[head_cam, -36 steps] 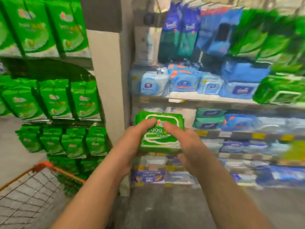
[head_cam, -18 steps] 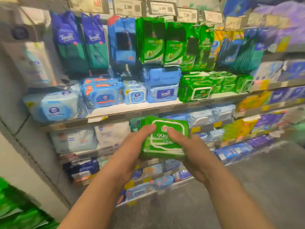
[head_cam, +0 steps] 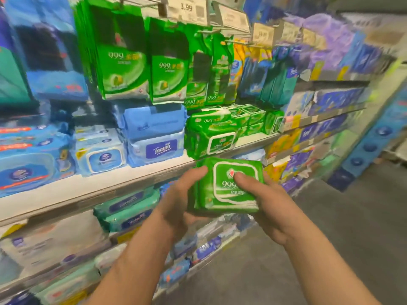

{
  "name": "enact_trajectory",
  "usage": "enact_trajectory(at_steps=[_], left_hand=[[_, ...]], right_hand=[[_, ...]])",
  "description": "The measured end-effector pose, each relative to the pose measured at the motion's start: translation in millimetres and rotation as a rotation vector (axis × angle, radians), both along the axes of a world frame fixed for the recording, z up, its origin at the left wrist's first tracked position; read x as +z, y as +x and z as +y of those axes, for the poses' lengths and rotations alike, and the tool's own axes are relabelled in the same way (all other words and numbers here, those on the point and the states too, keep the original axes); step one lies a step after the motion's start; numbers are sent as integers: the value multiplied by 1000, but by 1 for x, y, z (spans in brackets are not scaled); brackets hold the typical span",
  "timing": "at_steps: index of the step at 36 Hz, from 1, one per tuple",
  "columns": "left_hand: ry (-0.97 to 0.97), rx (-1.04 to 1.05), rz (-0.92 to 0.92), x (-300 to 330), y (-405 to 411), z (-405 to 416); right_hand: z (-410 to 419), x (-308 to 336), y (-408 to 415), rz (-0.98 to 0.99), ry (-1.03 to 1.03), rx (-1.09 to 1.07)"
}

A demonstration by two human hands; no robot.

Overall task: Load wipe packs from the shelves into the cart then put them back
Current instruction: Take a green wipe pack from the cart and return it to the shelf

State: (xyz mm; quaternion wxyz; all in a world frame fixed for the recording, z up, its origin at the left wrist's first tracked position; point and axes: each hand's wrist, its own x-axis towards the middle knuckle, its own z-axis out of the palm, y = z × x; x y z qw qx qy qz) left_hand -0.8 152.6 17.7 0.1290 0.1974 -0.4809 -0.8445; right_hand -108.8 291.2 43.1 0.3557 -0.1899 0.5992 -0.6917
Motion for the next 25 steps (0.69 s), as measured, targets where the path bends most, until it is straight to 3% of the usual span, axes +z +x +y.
enact_trajectory(at_steps=[7,12,20,25], left_hand=[[-53,-158,50,5,-77,-26],[-168,-174,34,-1,-130,-29],[-223,83,-86,-5,-207,-29],[-245,268,-142,-9,-245,-26]], right_hand=[[-7,10,-69,138,77,-64],[0,7,-115,128,73,-124],[5,-8,-205,160,54,-180],[2,-11,-277,106,-118,-229]])
